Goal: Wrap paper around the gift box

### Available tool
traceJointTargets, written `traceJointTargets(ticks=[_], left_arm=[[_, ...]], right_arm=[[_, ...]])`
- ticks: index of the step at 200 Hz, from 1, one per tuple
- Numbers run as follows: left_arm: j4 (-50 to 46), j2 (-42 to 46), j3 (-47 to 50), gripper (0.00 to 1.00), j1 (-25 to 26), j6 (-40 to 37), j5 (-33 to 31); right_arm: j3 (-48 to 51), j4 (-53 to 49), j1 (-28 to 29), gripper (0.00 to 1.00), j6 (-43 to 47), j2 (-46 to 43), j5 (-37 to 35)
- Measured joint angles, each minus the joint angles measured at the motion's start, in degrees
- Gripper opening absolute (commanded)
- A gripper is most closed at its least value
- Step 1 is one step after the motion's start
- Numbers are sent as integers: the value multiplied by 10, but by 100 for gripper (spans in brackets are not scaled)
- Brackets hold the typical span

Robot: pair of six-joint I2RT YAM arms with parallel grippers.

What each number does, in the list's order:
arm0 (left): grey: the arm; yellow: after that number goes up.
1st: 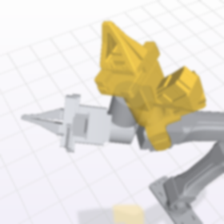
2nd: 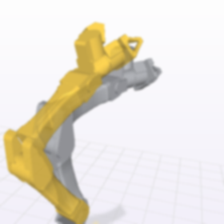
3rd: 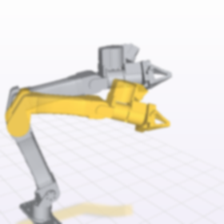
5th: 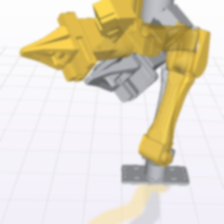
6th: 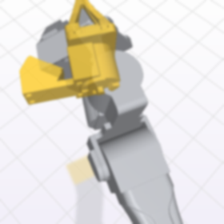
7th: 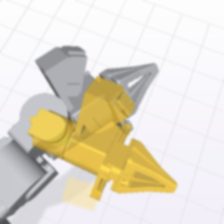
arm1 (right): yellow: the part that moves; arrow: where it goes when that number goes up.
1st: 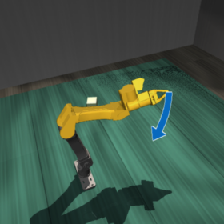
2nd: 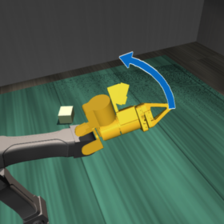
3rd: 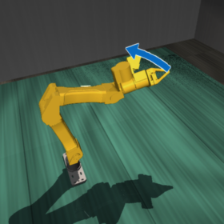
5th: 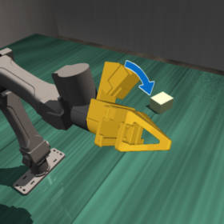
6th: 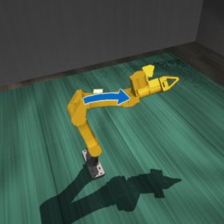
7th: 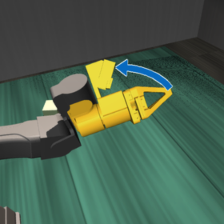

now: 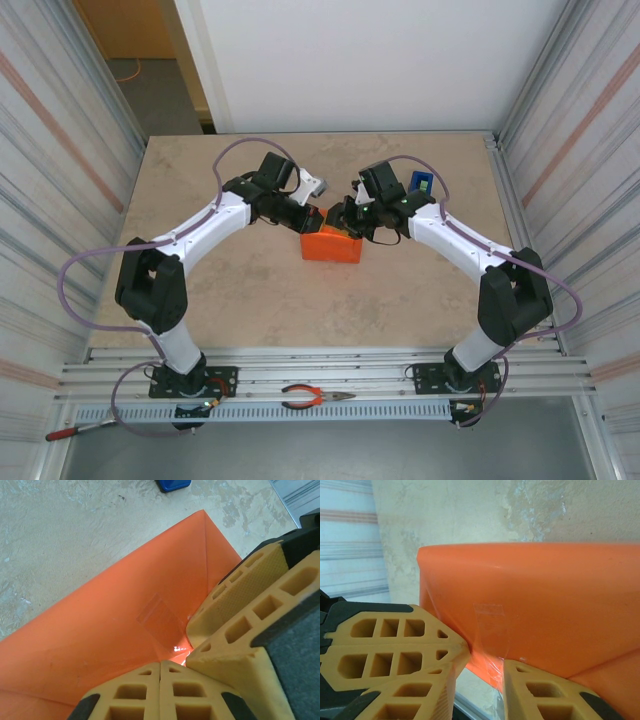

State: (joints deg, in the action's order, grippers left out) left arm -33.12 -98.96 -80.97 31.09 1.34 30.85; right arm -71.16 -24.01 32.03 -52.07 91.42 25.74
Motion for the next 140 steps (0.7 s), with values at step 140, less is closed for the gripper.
traceJointTargets(ticks=[140], left_arm=[[0, 1, 2, 0, 0, 2, 0]], right_arm=[[-3, -5, -3, 35, -45, 2, 13]])
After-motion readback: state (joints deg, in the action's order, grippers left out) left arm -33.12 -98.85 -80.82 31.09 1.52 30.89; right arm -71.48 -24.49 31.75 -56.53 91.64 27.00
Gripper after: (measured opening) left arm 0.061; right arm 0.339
